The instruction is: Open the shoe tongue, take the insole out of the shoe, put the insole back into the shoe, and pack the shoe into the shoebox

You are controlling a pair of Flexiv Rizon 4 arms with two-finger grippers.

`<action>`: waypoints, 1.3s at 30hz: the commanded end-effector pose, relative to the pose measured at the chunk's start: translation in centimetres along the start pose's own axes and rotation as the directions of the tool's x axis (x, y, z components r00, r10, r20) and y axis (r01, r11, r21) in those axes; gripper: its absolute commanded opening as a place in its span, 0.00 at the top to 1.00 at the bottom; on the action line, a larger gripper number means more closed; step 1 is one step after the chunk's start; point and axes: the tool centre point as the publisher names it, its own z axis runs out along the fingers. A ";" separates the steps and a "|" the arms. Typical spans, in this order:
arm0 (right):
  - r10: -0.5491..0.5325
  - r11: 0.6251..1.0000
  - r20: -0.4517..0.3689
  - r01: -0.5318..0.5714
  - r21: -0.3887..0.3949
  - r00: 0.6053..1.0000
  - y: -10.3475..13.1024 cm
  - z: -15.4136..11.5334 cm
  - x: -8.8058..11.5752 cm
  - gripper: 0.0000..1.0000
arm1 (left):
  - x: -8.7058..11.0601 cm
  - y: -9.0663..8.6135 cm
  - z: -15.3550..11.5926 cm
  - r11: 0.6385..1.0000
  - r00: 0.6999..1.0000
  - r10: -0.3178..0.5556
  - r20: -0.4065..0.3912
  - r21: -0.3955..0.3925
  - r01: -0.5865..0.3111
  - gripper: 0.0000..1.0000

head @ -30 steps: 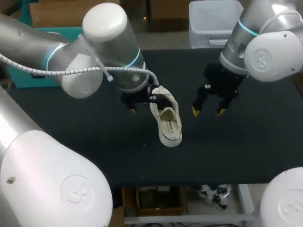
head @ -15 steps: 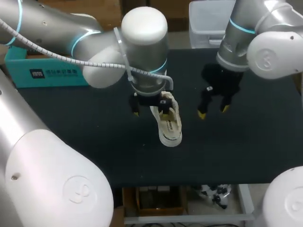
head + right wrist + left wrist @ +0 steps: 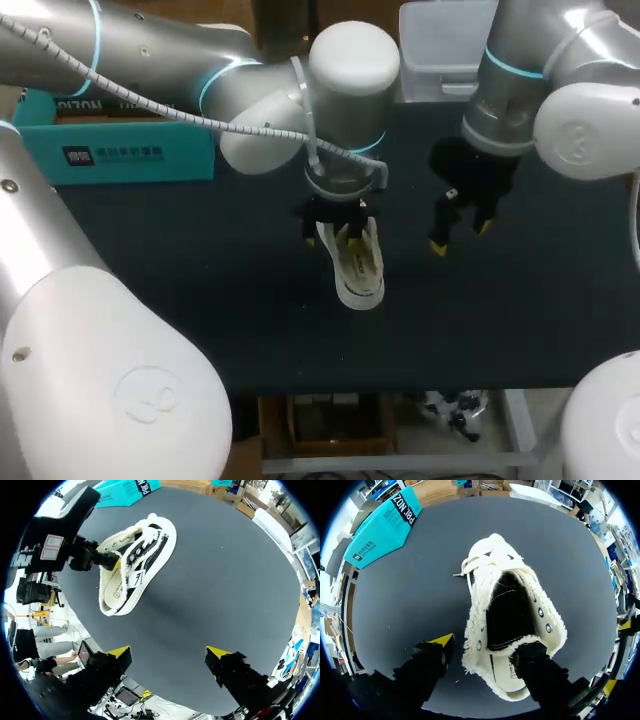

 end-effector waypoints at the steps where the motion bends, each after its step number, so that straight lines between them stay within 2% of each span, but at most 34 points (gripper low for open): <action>1: -0.011 1.000 0.011 0.011 -0.005 1.000 -0.2 0.2 -0.1 0.00 | -0.2 -0.7 0.8 1.000 1.000 -0.014 -0.011 -0.011 0.014 0.65; 9: -0.023 1.000 0.020 0.023 0.001 1.000 -0.2 -0.1 -0.7 0.00 | -0.6 -1.2 1.4 0.999 0.999 -0.024 -0.038 -0.034 0.023 0.77; 10: -0.024 1.000 0.021 0.024 0.002 0.999 -0.1 -0.1 -0.8 0.00 | -0.5 -1.2 1.5 0.999 0.999 -0.025 -0.039 -0.035 0.024 0.85; 11: -0.027 1.000 0.023 0.026 0.002 0.999 -0.1 -0.1 -0.8 0.00 | -0.5 -1.2 1.5 0.999 0.999 -0.026 -0.039 -0.035 0.024 0.98; 12: -0.028 1.000 0.025 0.028 0.003 0.999 -0.1 0.0 -0.9 0.00 | -0.5 -1.2 1.5 0.999 0.999 -0.025 -0.040 -0.034 0.024 1.00; 16: -0.049 0.999 0.031 0.049 0.000 0.998 -0.1 0.1 -1.2 0.00 | -0.3 -1.3 1.5 0.999 0.999 -0.021 -0.050 -0.032 0.019 1.00; 24: -0.174 0.985 0.065 0.174 -0.008 0.983 -0.6 0.0 -1.4 0.00 | -0.2 -1.3 1.1 1.000 0.996 0.023 -0.081 -0.019 -0.025 1.00; 27: -0.254 0.967 0.066 0.254 0.002 0.965 -0.7 -0.2 -1.8 0.00 | -0.5 -1.4 1.0 0.999 0.993 0.048 -0.104 -0.015 -0.049 1.00; 29: -0.373 0.928 0.065 0.372 0.032 0.926 -1.2 -0.4 -2.2 0.00 | -0.7 -1.5 0.9 0.996 0.989 0.085 -0.122 -0.011 -0.087 1.00; 36: -0.373 0.928 0.065 0.372 0.032 0.926 -1.2 -0.4 -2.2 0.00 | -2.2 -2.6 -0.5 0.994 0.983 0.110 -0.144 0.030 -0.107 1.00; 39: -0.373 0.928 0.065 0.372 0.032 0.926 -1.2 -0.4 -2.2 0.00 | -3.0 -3.0 -1.2 0.988 0.975 0.150 -0.165 0.056 -0.143 1.00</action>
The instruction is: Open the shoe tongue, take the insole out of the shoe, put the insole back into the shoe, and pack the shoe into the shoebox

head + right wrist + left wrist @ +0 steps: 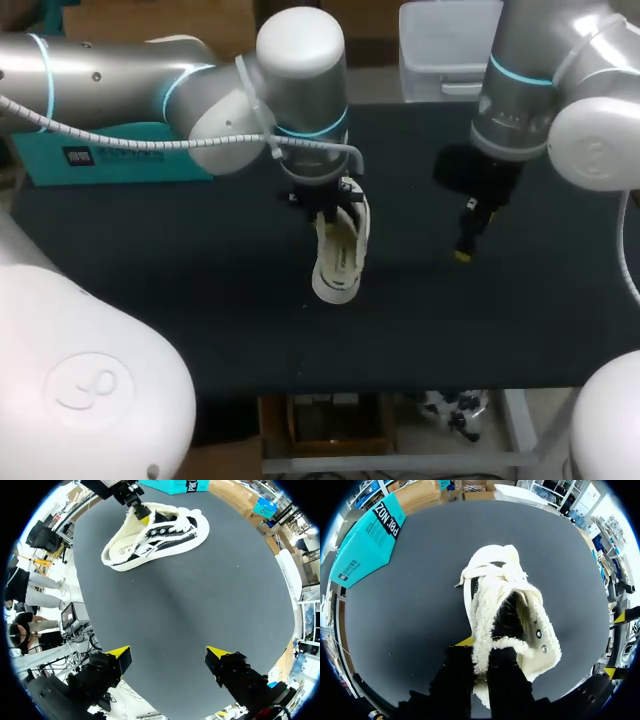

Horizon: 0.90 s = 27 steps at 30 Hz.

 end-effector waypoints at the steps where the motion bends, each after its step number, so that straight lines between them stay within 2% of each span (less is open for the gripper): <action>1: -0.001 1.000 0.000 0.001 0.000 1.000 -0.1 -0.1 0.0 0.00 | -1.6 0.4 -1.9 0.999 0.998 0.044 -0.052 0.024 -0.042 1.00; 2: -0.104 0.994 0.051 0.106 -0.040 0.993 0.1 -0.1 0.3 0.00 | -1.7 0.1 -2.2 0.998 0.997 0.056 -0.057 0.026 -0.055 1.00; 3: -0.168 0.984 0.079 0.172 -0.046 0.983 0.1 -0.2 0.2 0.00 | -1.8 -0.1 -2.3 0.997 0.995 0.076 -0.064 0.027 -0.075 1.00; 5: -0.253 0.966 0.109 0.257 -0.026 0.961 0.0 -0.4 0.0 0.00 | -2.0 -0.6 -2.7 0.993 0.990 0.117 -0.075 0.033 -0.115 1.00; 6: -0.325 0.945 0.126 0.328 0.000 0.937 0.0 -0.4 -0.2 0.00 | -2.0 -0.7 -2.8 0.990 0.986 0.142 -0.084 0.036 -0.140 1.00; 8: -0.355 0.933 0.148 0.360 -0.013 0.923 -0.5 -0.7 -0.5 0.00 | -2.1 -1.1 -3.2 0.979 0.974 0.202 -0.102 0.047 -0.198 1.00; 10: -0.436 0.899 0.173 0.438 0.030 0.883 -0.7 -0.9 -0.5 0.00 | -2.1 -1.4 -3.6 0.969 0.964 0.244 -0.108 0.063 -0.238 1.00; 11: -0.420 0.906 0.169 0.423 0.019 0.892 -0.9 -1.1 -0.8 0.00 | -2.1 -1.5 -3.8 0.959 0.954 0.279 -0.107 0.069 -0.273 1.00; 13: -0.473 0.880 0.174 0.473 0.042 0.864 -1.0 -1.4 -1.1 0.00 | -2.0 -1.6 -4.1 0.941 0.938 0.332 -0.101 0.102 -0.322 1.00; 15: -0.473 0.880 0.165 0.474 0.036 0.866 -1.3 -1.8 -1.6 0.00 | -2.0 -1.6 -4.5 0.922 0.922 0.377 -0.083 0.130 -0.365 1.00; 16: -0.497 0.867 0.158 0.495 0.051 0.853 -1.3 -2.0 -1.8 0.00 | -1.9 -1.6 -4.6 0.913 0.915 0.395 -0.079 0.140 -0.382 1.00; 19: -0.519 0.855 0.110 0.516 0.057 0.848 -1.4 -2.5 -2.8 0.00 | -1.9 -1.8 -5.2 0.891 0.898 0.436 -0.059 0.170 -0.421 1.00; 20: -0.503 0.865 0.081 0.499 0.056 0.861 -1.4 -2.7 -3.2 0.00 | -2.0 -1.8 -5.3 0.885 0.894 0.445 -0.050 0.179 -0.431 1.00; 24: -0.495 0.868 -0.010 0.495 0.042 0.869 -1.2 -3.4 -4.6 0.00 | -2.0 -1.7 -6.0 0.863 0.881 0.473 -0.020 0.210 -0.459 1.00; 27: -0.504 0.862 -0.050 0.506 0.035 0.862 -1.2 -3.6 -5.4 0.00 | -2.0 -1.6 -6.3 0.854 0.876 0.482 -0.001 0.224 -0.469 1.00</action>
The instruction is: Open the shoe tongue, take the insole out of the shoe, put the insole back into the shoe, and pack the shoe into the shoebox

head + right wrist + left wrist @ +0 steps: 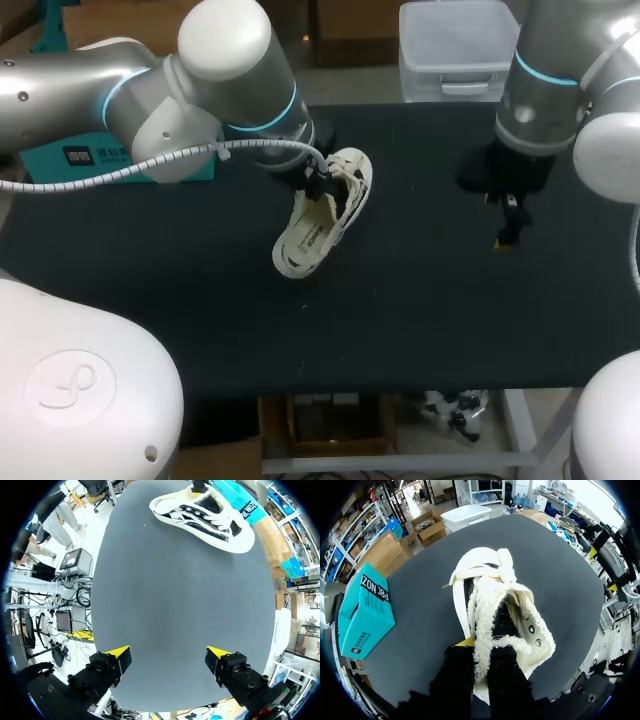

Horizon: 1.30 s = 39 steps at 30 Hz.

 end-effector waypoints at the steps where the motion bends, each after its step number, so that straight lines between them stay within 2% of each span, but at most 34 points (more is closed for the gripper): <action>1: -0.031 1.000 -0.136 0.030 -0.005 0.990 -0.2 -0.9 -2.1 0.00 | 0.4 0.6 -1.2 0.999 1.000 0.014 0.027 0.032 -0.015 1.00; 6: -0.144 0.989 -0.086 0.142 -0.029 0.986 -0.4 -1.1 -2.1 0.00 | 0.1 0.7 -1.7 0.997 0.998 0.048 0.040 0.051 -0.050 1.00; 12: -0.243 0.970 -0.061 0.243 0.003 0.968 -0.2 -1.3 -2.1 0.00 | -0.6 0.6 -2.2 0.992 0.993 0.103 0.061 0.070 -0.107 1.00; 16: -0.253 0.967 -0.057 0.254 0.006 0.966 -0.2 -1.6 -1.9 0.00 | -1.6 0.3 -2.8 0.988 0.990 0.126 0.057 0.082 -0.131 1.00; 21: -0.253 0.967 -0.057 0.254 0.006 0.966 -0.2 -1.6 -1.9 0.00 | -2.7 -0.6 -4.6 0.969 0.976 0.213 0.046 0.122 -0.217 1.00; 25: -0.253 0.967 -0.057 0.254 0.006 0.966 -0.2 -1.6 -1.9 0.00 | -4.0 -2.0 -7.7 0.938 0.951 0.298 0.077 0.159 -0.307 1.00; 28: -0.253 0.967 -0.057 0.254 0.006 0.966 -0.2 -1.6 -1.9 0.00 | -5.2 -2.8 -9.8 0.918 0.938 0.337 0.084 0.191 -0.347 1.00; 31: -0.253 0.967 -0.057 0.254 0.006 0.966 -0.2 -1.6 -1.9 0.00 | -6.7 -3.0 -10.9 0.906 0.927 0.351 0.134 0.203 -0.372 1.00; 37: -0.253 0.967 -0.057 0.254 0.006 0.966 -0.2 -1.6 -1.9 0.00 | -10.6 -4.7 -11.5 0.897 0.909 0.384 0.163 0.168 -0.409 1.00; 39: -0.253 0.967 -0.057 0.254 0.006 0.966 -0.2 -1.6 -1.9 0.00 | -12.4 -5.4 -11.5 0.883 0.895 0.409 0.177 0.172 -0.438 1.00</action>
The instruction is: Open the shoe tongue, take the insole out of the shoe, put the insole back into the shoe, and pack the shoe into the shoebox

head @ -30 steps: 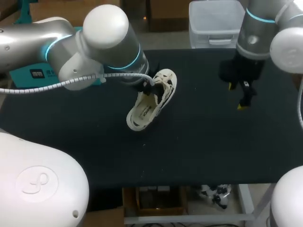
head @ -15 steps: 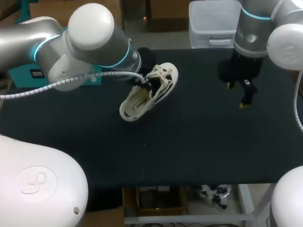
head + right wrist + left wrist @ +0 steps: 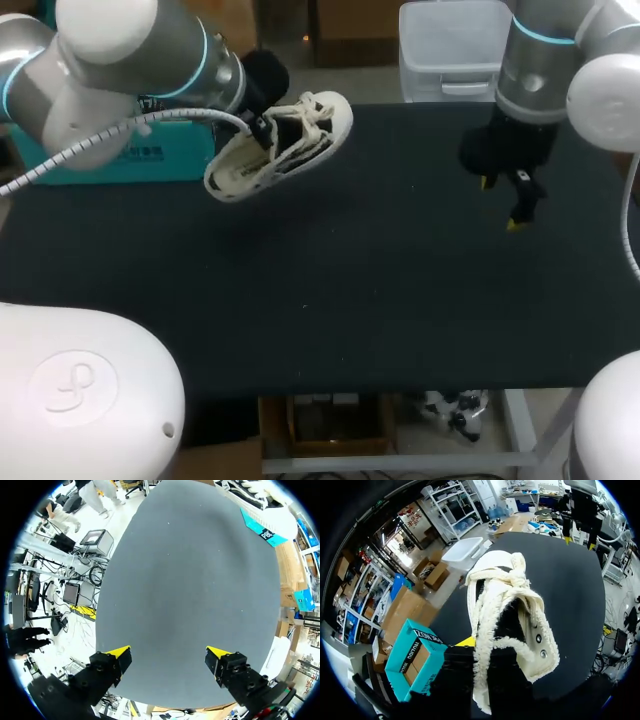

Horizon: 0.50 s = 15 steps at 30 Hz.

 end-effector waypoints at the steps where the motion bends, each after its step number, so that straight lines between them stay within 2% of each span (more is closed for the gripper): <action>1: 0.000 1.000 0.001 0.000 -0.001 1.000 0.0 0.0 0.1 0.00 | -3.4 -0.1 -0.3 0.999 0.999 0.045 -0.012 0.016 -0.045 1.00; 4: 0.000 1.000 0.001 0.000 -0.001 1.000 0.0 0.0 0.1 0.00 | -6.2 0.4 -0.1 0.994 0.995 0.101 0.006 0.040 -0.102 1.00; 9: 0.000 1.000 0.001 0.000 -0.001 1.000 0.0 0.0 0.1 0.00 | -12.9 0.8 -0.1 0.989 0.991 0.135 0.025 0.061 -0.136 1.00; 15: 0.000 1.000 0.001 0.000 -0.001 1.000 0.0 0.0 0.1 0.00 | -20.7 1.6 0.2 0.991 0.993 0.114 0.024 0.069 -0.116 1.00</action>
